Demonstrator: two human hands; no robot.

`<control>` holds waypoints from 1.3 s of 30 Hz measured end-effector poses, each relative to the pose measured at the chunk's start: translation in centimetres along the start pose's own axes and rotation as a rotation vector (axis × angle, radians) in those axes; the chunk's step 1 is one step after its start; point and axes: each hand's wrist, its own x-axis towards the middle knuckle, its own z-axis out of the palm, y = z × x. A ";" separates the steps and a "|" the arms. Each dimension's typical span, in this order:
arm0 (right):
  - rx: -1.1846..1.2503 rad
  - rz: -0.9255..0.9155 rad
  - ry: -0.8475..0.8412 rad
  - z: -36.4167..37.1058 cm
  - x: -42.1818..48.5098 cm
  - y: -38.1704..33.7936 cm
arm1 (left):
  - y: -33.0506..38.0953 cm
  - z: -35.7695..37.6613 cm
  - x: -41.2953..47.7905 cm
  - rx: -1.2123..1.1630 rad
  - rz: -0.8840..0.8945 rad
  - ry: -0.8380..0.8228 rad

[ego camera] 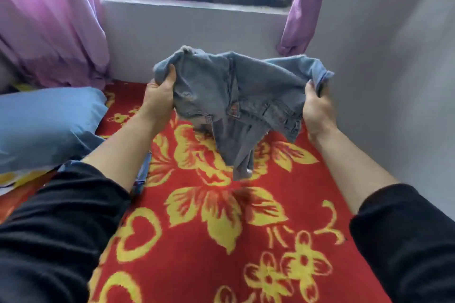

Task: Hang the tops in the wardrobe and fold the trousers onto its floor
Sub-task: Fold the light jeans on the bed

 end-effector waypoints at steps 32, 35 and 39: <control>-0.711 0.783 -0.238 -16.3 -30.4 31.0 | -29.8 -18.1 -33.9 1.002 -0.855 -0.038; -0.762 0.762 -0.304 -18.1 -31.1 31.4 | -29.6 -19.9 -35.8 1.045 -0.809 0.045; -0.834 0.824 -0.390 -20.4 -34.0 33.0 | -30.7 -23.0 -39.3 1.198 -0.888 -0.046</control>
